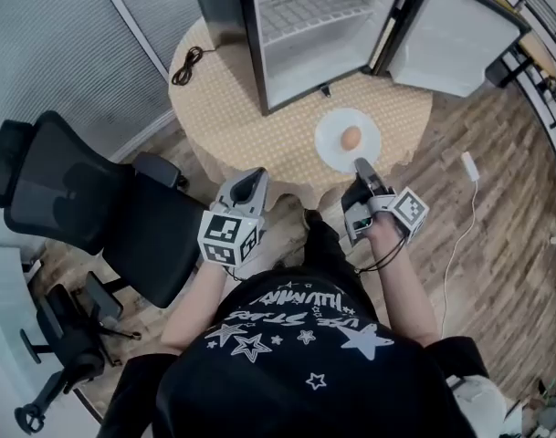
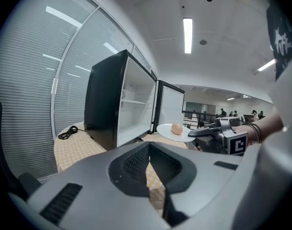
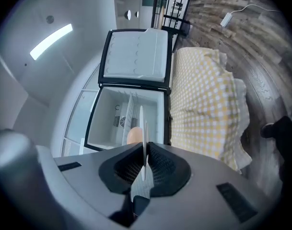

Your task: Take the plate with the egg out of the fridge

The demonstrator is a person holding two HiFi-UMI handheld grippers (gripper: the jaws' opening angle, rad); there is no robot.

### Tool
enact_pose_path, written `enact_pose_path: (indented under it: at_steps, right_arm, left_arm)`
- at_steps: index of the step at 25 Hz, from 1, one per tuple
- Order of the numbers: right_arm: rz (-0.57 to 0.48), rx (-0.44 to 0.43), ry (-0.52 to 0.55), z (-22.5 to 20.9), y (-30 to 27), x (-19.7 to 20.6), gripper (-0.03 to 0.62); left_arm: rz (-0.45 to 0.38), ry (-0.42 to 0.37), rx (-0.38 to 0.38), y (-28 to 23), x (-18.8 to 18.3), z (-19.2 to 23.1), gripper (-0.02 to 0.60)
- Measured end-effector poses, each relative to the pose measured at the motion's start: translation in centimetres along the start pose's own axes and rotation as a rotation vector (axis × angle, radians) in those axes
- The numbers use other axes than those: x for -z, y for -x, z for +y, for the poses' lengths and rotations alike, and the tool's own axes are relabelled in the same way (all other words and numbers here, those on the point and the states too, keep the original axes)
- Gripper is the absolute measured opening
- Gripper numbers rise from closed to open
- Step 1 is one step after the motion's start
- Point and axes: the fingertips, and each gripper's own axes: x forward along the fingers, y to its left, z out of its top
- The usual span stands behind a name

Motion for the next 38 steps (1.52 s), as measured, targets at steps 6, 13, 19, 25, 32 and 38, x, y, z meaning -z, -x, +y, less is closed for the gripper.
enact_pose_path:
  at_steps: [6, 13, 19, 25, 32, 38]
  right_arm:
    - [-0.073, 0.051, -0.013, -1.1, 6.4, 2.3, 0.038]
    - [-0.109, 0.054, 0.006, -0.8, 10.1, 2.4, 0.038]
    - [-0.104, 0.053, 0.026, -1.3, 12.1, 2.1, 0.038]
    - [-0.115, 0.059, 0.006, -2.1, 16.4, 1.9, 0.038]
    - [-0.101, 0.050, 0.000, -1.7, 22.1, 2.0, 0.038]
    - [-0.062, 0.026, 0.037, -0.4, 26.4, 2.0, 0.038]
  left_arm:
    - [0.016, -0.014, 0.079, 2.6, 1.3, -2.1, 0.006]
    - [0.005, -0.019, 0.138, 3.5, 1.4, -4.4, 0.006]
    - [0.033, -0.017, 0.134, 2.8, 2.6, -5.3, 0.006]
    - [0.030, -0.022, 0.152, 2.8, 2.5, -8.7, 0.006]
    - [0.009, -0.025, 0.156, 5.3, 1.9, -13.9, 0.006]
    - [-0.009, -0.044, 0.130, 8.6, 1.7, -17.5, 0.006]
